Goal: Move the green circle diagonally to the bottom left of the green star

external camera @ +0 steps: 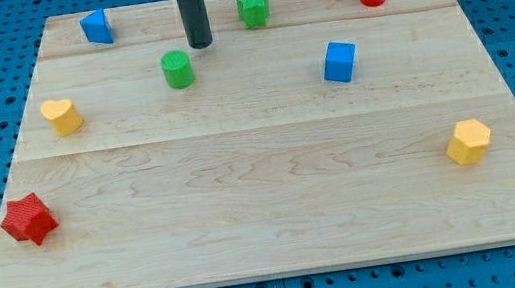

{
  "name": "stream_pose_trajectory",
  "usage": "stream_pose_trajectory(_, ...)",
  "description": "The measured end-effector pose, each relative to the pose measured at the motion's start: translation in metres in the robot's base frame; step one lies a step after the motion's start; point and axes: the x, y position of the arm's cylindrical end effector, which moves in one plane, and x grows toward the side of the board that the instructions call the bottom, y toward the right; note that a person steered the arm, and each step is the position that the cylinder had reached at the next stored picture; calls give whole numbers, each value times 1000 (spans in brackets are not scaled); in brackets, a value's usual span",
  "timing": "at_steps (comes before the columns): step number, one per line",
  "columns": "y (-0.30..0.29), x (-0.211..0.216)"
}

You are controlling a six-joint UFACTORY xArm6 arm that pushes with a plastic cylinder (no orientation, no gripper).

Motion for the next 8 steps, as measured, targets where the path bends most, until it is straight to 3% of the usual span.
stream_pose_trajectory(1,-27,7)
stream_pose_trajectory(3,20,52)
stream_pose_trajectory(5,-1,-6)
stream_pose_trajectory(7,-66,29)
stream_pose_trajectory(8,-40,48)
